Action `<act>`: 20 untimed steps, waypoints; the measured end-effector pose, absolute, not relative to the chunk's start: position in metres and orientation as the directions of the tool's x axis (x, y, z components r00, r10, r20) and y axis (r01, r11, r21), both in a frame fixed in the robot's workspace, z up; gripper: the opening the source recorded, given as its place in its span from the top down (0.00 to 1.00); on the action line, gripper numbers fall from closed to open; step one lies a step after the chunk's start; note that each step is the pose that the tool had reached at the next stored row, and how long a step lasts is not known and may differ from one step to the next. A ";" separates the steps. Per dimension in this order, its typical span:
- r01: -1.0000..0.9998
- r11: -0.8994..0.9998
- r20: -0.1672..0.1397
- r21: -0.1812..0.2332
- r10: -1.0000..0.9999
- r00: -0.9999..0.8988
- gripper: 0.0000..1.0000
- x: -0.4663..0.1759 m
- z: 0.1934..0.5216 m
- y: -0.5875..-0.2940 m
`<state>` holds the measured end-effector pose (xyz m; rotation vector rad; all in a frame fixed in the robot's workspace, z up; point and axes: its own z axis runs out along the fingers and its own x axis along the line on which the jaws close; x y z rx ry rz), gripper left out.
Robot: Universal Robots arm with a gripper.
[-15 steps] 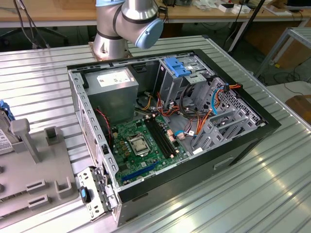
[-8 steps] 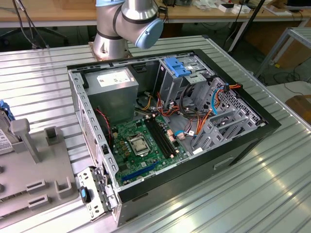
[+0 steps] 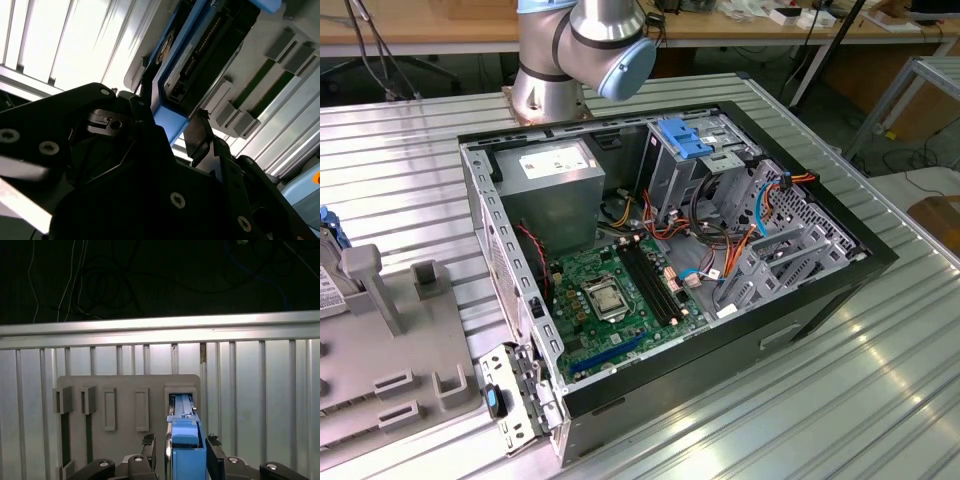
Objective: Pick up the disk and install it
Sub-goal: 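Pick up the disk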
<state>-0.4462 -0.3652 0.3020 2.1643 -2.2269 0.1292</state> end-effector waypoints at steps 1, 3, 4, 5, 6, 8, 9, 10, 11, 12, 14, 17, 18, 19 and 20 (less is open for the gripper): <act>-0.999 0.027 0.082 -0.036 -0.996 -0.030 0.48 -0.446 0.302 -0.365; -0.999 0.027 0.082 -0.036 -0.996 -0.030 0.48 -0.446 0.303 -0.365; -0.999 0.027 0.082 -0.036 -0.996 -0.030 0.48 -0.446 0.304 -0.365; -0.999 0.027 0.082 -0.036 -0.996 -0.030 0.48 -0.446 0.304 -0.365; -0.999 0.027 0.082 -0.036 -0.996 -0.030 0.48 -0.446 0.305 -0.365; -0.999 0.027 0.082 -0.036 -0.996 -0.030 0.48 -0.446 0.306 -0.365; -0.999 0.027 0.082 -0.036 -0.996 -0.030 0.48 -0.446 0.307 -0.365; -0.999 0.027 0.082 -0.036 -0.996 -0.030 0.48 -0.446 0.307 -0.365; -0.999 0.027 0.082 -0.036 -0.996 -0.030 0.48 -0.446 0.307 -0.365; -0.999 0.027 0.082 -0.036 -0.996 -0.030 0.48 -0.446 0.308 -0.365; -0.999 0.027 0.082 -0.036 -0.996 -0.030 0.50 -0.446 0.308 -0.365; -0.999 0.027 0.082 -0.036 -0.996 -0.030 0.63 -0.446 0.307 -0.365; -0.999 0.027 0.082 -0.036 -0.996 -0.030 0.63 -0.446 0.307 -0.365; -0.999 0.027 0.082 -0.036 -0.996 -0.030 0.63 -0.446 0.311 -0.365; -0.999 0.026 0.097 -0.036 -0.995 -0.030 0.63 -0.446 0.325 -0.364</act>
